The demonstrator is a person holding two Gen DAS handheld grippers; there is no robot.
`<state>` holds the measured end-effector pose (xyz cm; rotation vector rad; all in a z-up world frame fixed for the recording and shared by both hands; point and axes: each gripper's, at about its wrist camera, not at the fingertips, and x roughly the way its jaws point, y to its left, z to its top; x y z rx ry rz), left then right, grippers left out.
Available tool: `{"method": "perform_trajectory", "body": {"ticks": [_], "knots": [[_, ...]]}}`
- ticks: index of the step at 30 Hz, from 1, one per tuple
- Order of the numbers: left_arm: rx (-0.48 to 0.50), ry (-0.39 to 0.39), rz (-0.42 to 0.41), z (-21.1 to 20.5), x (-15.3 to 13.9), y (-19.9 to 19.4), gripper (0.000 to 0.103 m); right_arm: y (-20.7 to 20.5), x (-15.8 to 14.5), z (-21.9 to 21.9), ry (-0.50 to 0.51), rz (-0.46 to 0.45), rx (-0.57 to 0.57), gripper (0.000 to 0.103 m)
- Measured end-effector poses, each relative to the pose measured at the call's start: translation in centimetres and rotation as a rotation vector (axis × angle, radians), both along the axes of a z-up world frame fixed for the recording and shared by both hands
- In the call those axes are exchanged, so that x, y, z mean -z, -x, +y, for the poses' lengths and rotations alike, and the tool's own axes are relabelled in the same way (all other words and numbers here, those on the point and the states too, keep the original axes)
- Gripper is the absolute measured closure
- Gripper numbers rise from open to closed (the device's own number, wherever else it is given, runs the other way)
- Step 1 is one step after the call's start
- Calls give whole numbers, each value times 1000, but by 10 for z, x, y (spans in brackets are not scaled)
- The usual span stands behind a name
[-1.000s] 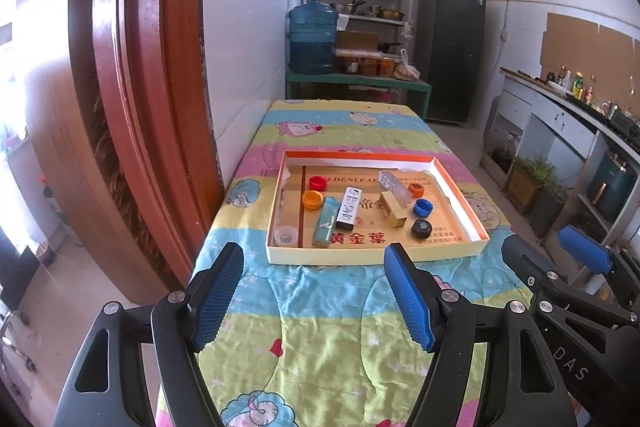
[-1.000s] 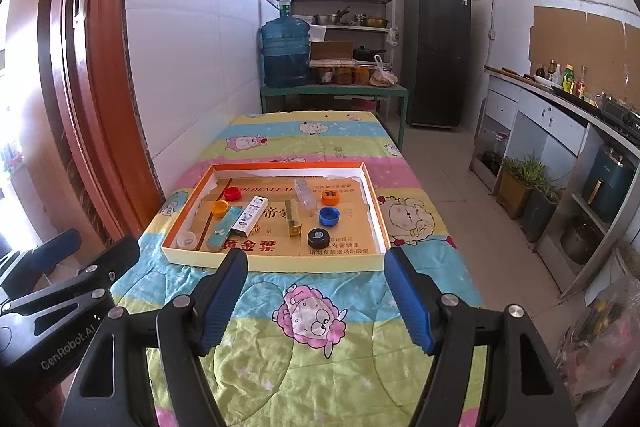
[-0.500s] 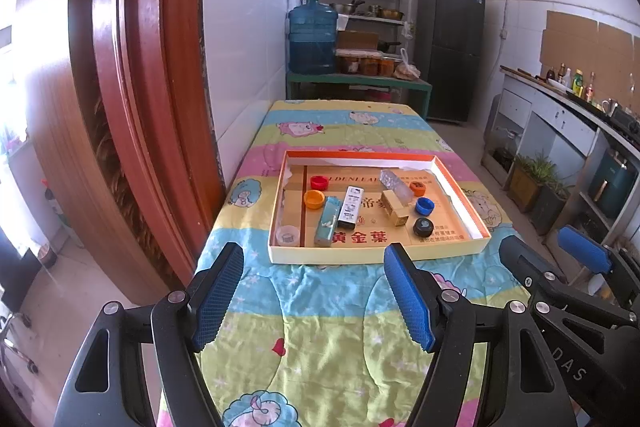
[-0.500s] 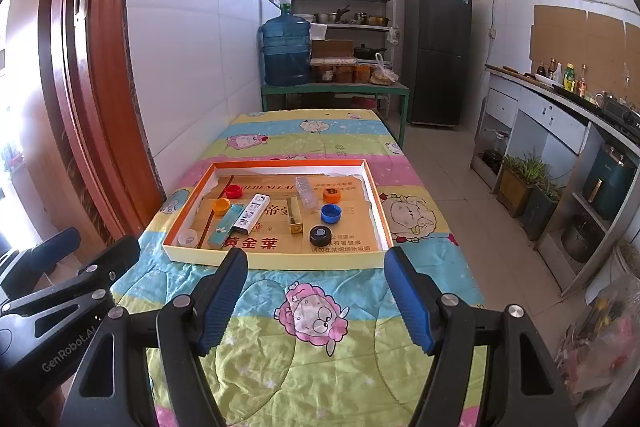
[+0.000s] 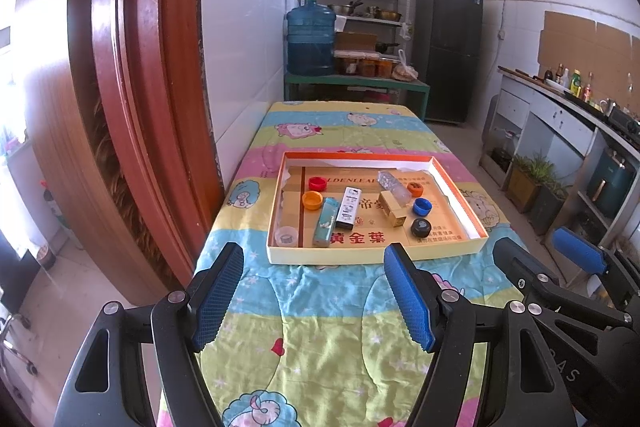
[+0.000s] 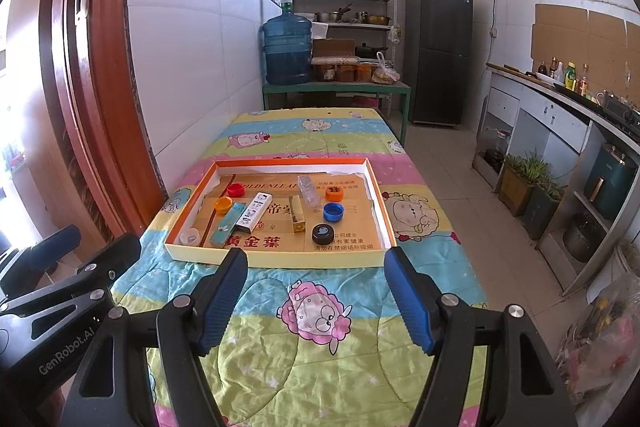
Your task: Organize rigid objects
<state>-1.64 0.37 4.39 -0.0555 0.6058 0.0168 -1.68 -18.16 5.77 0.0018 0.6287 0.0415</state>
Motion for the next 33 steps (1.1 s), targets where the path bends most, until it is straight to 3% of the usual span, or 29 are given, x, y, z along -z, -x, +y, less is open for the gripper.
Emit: {"method": "perform_trajectory", "body": {"ticks": [33], "knots": [[6, -4, 7, -2, 3, 0, 29, 0, 3, 2, -4, 5, -1, 33]]}}
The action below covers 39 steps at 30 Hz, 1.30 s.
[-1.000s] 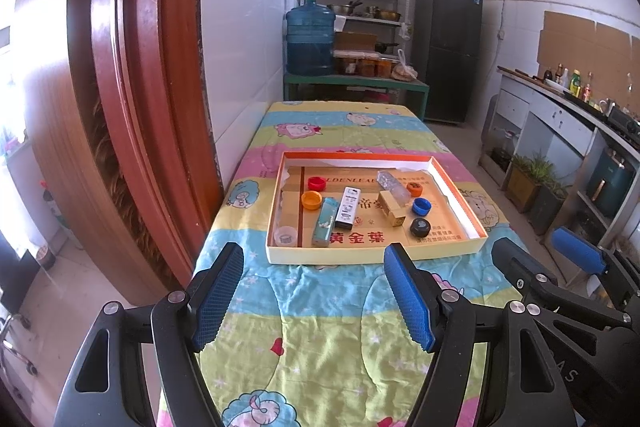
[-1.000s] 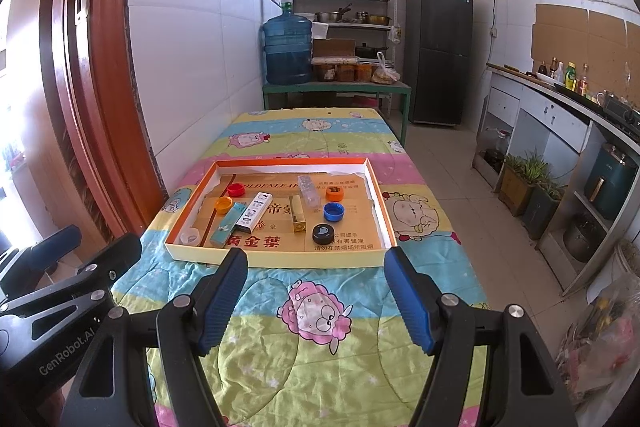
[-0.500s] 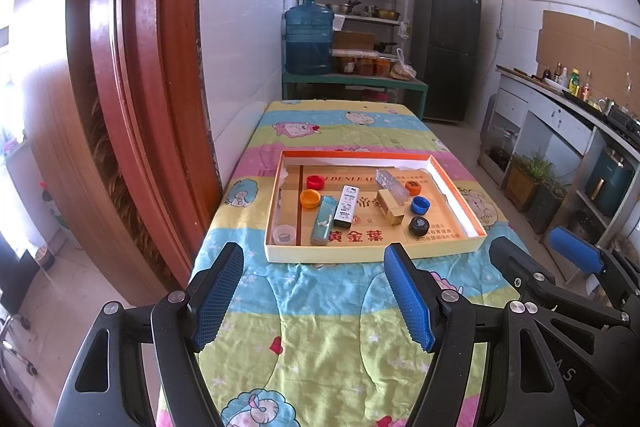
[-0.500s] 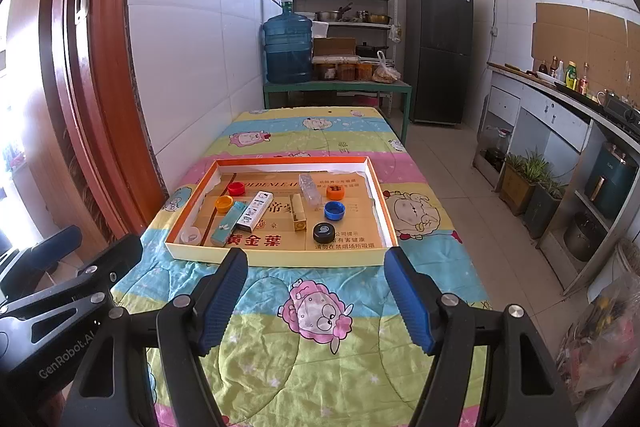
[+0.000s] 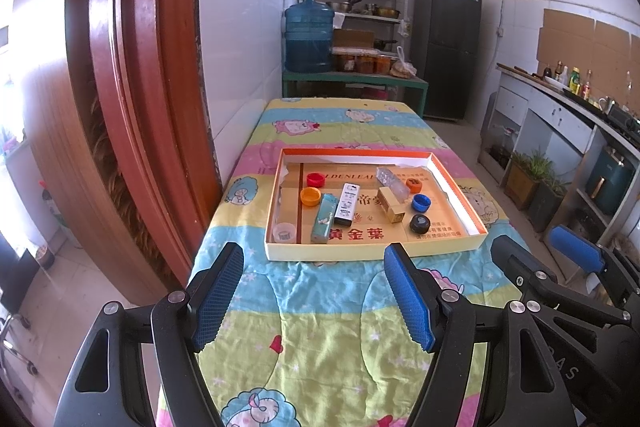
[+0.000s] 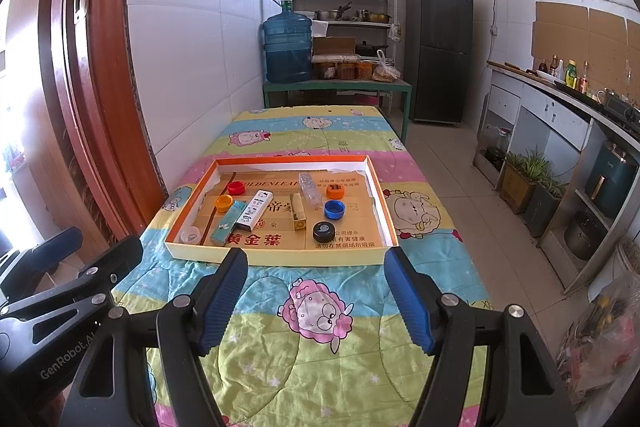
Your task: Organize rigid objects
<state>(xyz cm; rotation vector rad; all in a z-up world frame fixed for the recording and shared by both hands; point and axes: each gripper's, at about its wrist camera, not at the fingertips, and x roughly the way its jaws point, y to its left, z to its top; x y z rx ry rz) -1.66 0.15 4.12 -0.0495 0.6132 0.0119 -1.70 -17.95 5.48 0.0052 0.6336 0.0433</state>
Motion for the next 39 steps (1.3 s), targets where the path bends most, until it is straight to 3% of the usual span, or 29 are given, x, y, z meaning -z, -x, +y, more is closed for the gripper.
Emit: {"method": "perform_trajectory", "body": {"ticks": [39], "knots": [[5, -2, 12, 0, 7, -2, 28, -1, 2, -3, -3, 7, 0, 33]]}}
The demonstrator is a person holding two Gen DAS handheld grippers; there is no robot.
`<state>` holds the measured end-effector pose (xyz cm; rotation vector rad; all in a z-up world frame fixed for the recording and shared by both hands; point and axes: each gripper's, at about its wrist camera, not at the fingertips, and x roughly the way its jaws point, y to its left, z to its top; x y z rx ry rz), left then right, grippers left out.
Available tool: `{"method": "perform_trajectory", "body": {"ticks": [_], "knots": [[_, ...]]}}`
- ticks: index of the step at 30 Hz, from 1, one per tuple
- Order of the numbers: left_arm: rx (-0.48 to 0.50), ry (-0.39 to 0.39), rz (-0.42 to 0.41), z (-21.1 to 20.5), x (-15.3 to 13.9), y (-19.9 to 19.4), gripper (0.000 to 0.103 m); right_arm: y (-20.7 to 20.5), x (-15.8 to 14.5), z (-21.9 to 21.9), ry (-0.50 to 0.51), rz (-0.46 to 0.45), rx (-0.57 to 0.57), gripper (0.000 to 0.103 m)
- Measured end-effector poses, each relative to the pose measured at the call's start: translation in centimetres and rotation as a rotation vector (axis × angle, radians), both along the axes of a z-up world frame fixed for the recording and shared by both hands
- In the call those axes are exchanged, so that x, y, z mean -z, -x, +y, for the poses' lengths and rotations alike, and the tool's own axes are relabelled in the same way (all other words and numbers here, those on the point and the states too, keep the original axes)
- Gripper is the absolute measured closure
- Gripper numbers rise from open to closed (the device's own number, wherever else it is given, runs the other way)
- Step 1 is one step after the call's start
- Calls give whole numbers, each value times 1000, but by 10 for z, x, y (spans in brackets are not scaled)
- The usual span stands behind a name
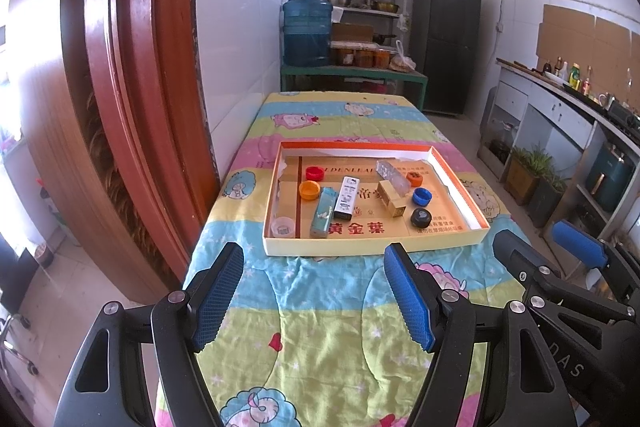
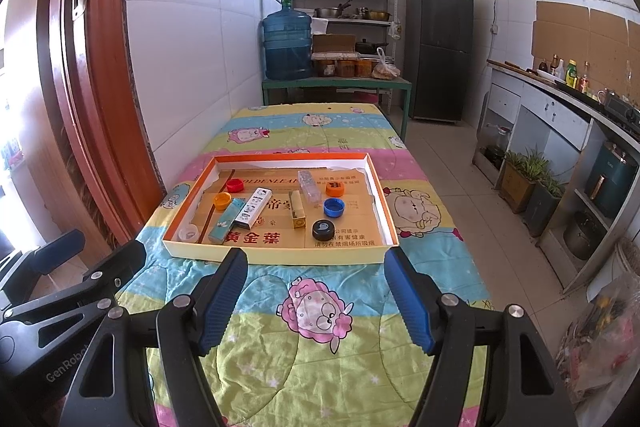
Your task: Organize rigid objects
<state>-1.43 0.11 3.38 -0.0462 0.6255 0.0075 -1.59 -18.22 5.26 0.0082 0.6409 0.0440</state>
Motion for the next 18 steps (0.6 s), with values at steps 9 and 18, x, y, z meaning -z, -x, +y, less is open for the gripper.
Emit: {"method": "perform_trajectory", "body": {"ticks": [9, 18], "knots": [[-3, 0, 8, 0, 4, 0, 28, 0, 0, 0, 1, 0, -1, 33], [-10, -6, 17, 1, 8, 0, 28, 1, 4, -5, -4, 7, 0, 33]]}}
